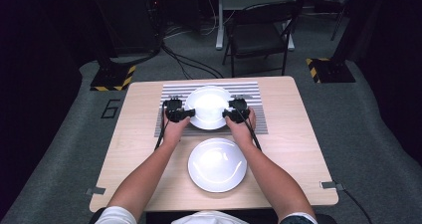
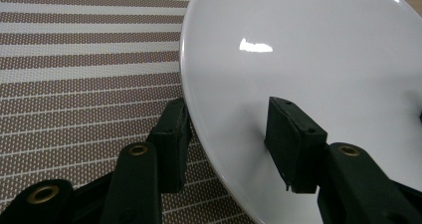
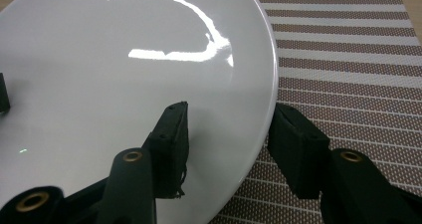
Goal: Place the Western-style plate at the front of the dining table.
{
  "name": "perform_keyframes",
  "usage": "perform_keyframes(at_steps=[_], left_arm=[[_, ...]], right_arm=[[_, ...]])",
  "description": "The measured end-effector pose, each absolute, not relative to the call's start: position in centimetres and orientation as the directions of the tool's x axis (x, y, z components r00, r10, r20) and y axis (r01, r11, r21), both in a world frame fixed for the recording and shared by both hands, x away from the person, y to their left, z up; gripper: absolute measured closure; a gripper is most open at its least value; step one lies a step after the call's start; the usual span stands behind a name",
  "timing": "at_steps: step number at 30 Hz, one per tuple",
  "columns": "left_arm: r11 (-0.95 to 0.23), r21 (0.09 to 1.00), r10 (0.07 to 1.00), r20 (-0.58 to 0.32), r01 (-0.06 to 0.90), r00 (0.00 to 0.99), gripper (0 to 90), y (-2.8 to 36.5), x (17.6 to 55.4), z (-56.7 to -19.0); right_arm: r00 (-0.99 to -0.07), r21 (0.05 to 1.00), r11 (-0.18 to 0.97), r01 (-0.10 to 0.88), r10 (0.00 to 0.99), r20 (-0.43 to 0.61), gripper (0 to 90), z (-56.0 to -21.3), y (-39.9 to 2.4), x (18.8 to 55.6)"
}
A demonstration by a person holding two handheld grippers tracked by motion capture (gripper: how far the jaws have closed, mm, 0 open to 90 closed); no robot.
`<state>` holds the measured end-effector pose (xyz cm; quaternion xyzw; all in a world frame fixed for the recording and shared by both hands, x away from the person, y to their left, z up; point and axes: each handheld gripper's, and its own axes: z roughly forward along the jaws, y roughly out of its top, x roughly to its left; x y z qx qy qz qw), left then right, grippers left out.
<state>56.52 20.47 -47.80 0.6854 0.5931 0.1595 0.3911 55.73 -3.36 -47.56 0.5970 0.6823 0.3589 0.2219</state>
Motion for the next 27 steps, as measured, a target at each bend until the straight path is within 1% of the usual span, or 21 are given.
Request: perform_keyframes(at_steps=[14, 20, 24, 27], left_arm=[[0.011, 0.714, 0.940, -0.245, 0.700, 0.236, 52.5, 21.1, 57.1, -48.2], [0.029, 0.706, 0.939, -0.262, 0.708, 0.223, 52.6, 21.2, 57.4, -48.6], [0.011, 0.707, 0.942, -0.246, 0.707, 0.230, 53.0, 21.2, 57.5, -48.8], [0.016, 0.695, 0.942, -0.252, 0.719, 0.222, 53.0, 21.2, 57.6, -49.1]], right_arm=[[-0.199, 0.747, 0.038, 0.664, 0.972, 0.128, 50.2, -47.9, -2.9, 56.0], [-0.196, 0.736, 0.041, 0.676, 0.973, 0.125, 50.7, -47.9, -2.6, 56.4], [-0.186, 0.730, 0.040, 0.682, 0.975, 0.121, 50.7, -48.2, -2.6, 56.8], [-0.191, 0.727, 0.049, 0.685, 0.975, 0.114, 50.7, -48.5, -2.5, 57.0]])
